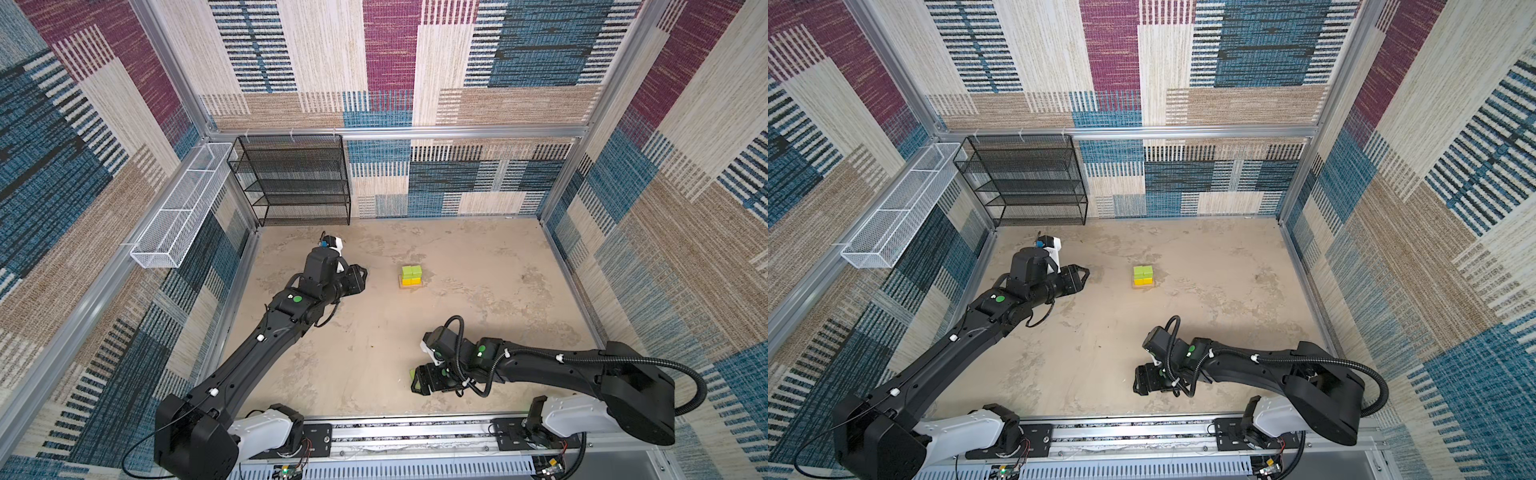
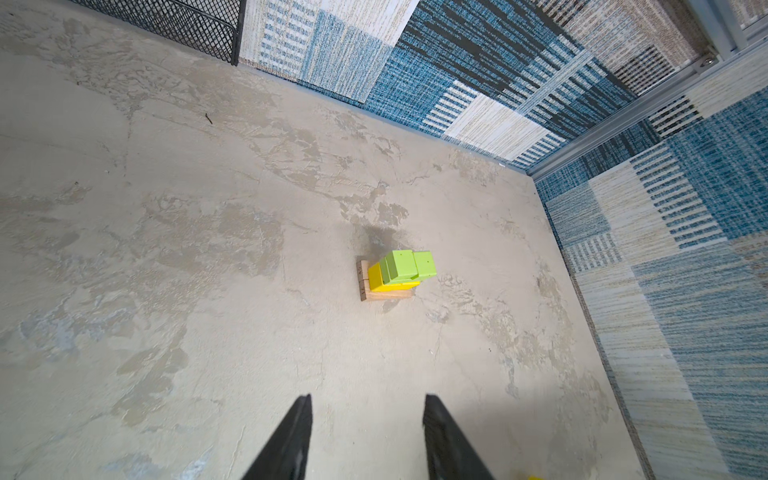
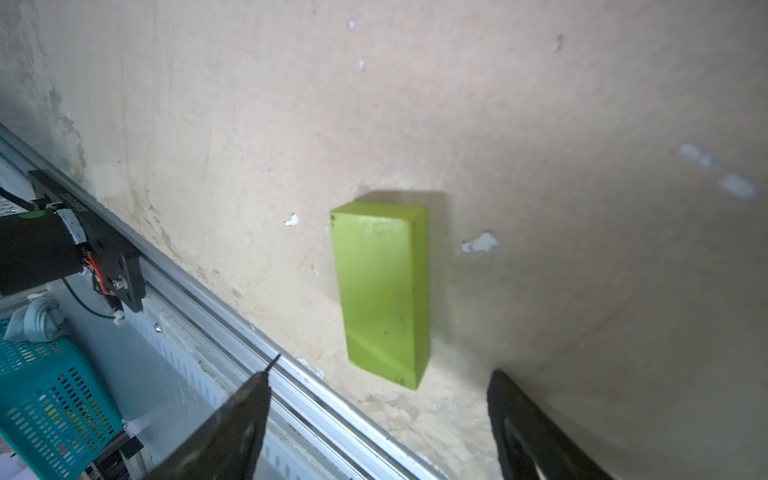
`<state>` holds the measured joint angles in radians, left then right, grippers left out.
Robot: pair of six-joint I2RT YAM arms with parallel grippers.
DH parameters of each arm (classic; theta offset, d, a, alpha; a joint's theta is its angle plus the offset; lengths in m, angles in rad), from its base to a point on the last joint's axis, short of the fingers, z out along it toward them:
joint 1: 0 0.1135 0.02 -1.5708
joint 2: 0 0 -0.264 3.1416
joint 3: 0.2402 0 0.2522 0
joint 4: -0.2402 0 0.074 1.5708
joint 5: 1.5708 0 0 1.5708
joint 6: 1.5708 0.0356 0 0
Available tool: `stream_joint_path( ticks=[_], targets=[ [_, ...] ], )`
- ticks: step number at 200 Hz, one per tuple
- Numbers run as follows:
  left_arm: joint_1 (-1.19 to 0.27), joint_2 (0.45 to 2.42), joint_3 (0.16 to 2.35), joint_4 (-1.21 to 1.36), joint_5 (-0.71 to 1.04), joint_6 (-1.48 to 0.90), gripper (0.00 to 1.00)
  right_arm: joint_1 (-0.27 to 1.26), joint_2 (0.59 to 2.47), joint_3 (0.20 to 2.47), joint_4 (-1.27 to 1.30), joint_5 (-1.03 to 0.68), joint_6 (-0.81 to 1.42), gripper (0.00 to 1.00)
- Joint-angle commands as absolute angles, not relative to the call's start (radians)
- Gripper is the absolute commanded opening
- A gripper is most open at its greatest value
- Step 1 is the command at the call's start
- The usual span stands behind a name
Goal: Build the wood block tower
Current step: 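Move the right gripper down toward the long green block near the robot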
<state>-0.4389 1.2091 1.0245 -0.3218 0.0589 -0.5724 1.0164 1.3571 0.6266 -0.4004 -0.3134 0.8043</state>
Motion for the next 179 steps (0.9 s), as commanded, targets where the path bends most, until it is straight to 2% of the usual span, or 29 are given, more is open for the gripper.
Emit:
stream_joint_path(
  ticks=[1, 68, 179],
  targets=[
    [-0.438, 1.209, 1.020, -0.308, 0.055, -0.550, 0.48, 1.031, 1.387, 0.630, -0.322, -0.355, 0.834, 0.83],
    [-0.431, 1.209, 1.015, -0.308, 0.059, -0.547, 0.48, 1.076, 1.529, 0.711, -0.299, -0.426, 0.804, 0.78],
    [-0.408, 1.189, 0.997, -0.305, 0.068, -0.554, 0.47, 1.081, 1.697, 0.933, -0.364, -0.404, 0.687, 0.76]
  ],
)
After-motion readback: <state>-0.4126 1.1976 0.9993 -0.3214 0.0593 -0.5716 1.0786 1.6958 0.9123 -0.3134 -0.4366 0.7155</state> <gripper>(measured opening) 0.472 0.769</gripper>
